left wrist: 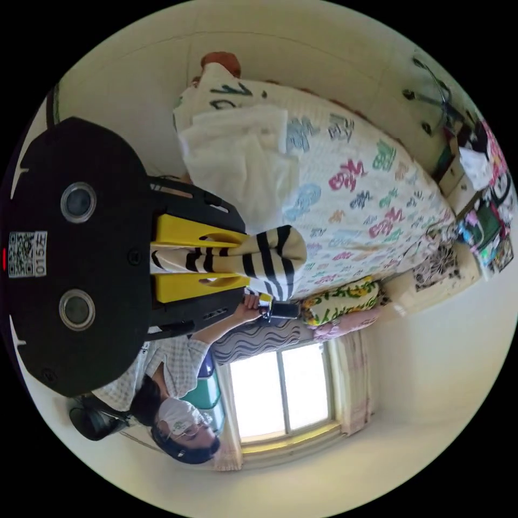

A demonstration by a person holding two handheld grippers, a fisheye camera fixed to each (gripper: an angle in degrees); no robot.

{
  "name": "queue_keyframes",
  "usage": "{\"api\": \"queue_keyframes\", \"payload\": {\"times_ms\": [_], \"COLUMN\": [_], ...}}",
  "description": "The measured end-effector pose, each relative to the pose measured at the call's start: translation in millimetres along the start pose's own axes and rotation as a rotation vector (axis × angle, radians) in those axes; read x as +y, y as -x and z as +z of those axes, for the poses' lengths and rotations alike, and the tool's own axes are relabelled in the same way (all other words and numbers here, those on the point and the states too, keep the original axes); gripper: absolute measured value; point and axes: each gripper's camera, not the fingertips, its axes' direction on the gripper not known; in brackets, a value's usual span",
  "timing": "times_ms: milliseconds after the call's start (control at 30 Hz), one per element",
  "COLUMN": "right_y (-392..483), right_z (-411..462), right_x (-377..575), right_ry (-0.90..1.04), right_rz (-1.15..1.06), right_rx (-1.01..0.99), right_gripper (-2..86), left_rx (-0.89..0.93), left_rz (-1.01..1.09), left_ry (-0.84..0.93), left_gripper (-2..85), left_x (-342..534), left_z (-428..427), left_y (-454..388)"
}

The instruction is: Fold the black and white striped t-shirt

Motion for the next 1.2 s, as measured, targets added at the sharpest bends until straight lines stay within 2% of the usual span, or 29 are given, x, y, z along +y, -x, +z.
{"api": "queue_keyframes", "payload": {"times_ms": [167, 233, 400, 567, 667, 767, 833, 900, 933, 1067, 1133, 1200], "right_y": [-54.9, -69.8, -87.8, -83.1, -76.5, -64.5, -51.9, -25.6, -17.6, 60.5, 95.5, 135.2], "right_z": [57.9, 67.1, 85.9, 108.2, 105.4, 81.4, 66.7, 51.7, 48.4, 32.4, 36.8, 50.1], "right_x": [-13.4, -7.9, 9.9, 27.1, 48.3, 82.9, 108.3, 148.1, 159.7, 268.0, 316.4, 372.4], "right_ry": [0.035, 0.008, -0.087, -0.087, -0.150, -0.301, -0.363, -0.414, -0.432, -0.740, -0.847, -0.944], "right_rz": [0.148, 0.173, 0.175, 0.159, 0.149, 0.129, 0.096, 0.030, 0.016, -0.131, -0.153, -0.088], "right_rx": [0.066, 0.022, -0.034, -0.019, 0.046, 0.149, 0.184, 0.301, 0.337, 0.662, 0.849, 1.171], "right_gripper": [1.8, 1.8, 1.7, 1.1, 0.0, -0.4, -0.5, -0.5, -0.5, -0.5, -0.5, -0.5], "left_rx": [0.055, 0.153, 0.204, 0.175, 0.070, -0.142, -0.281, -0.315, -0.342, -0.434, -0.468, -0.472], "left_rz": [-0.110, -0.115, -0.099, -0.109, -0.134, -0.092, 0.036, 0.194, 0.322, 0.651, 0.804, 0.883], "left_ry": [-0.031, -0.076, -0.099, -0.169, -0.240, -0.328, -0.399, -0.428, -0.449, -0.600, -0.677, -0.710], "left_gripper": [7.1, 7.2, 7.2, 5.9, 0.9, -0.5, -0.8, -0.8, -0.9, -0.8, -0.7, -0.5], "left_x": [25.1, 37.9, 60.5, 98.2, 135.7, 174.0, 197.9, 210.7, 219.7, 248.1, 257.6, 258.1], "left_z": [0.5, 0.2, -8.0, -41.3, -73.5, -104.4, -108.8, -92.8, -73.0, 18.8, 97.1, 160.8], "left_y": [95.5, 124.1, 143.8, 142.6, 129.0, 86.6, 29.1, -22.4, -59.9, -162.7, -221.0, -262.3]}}
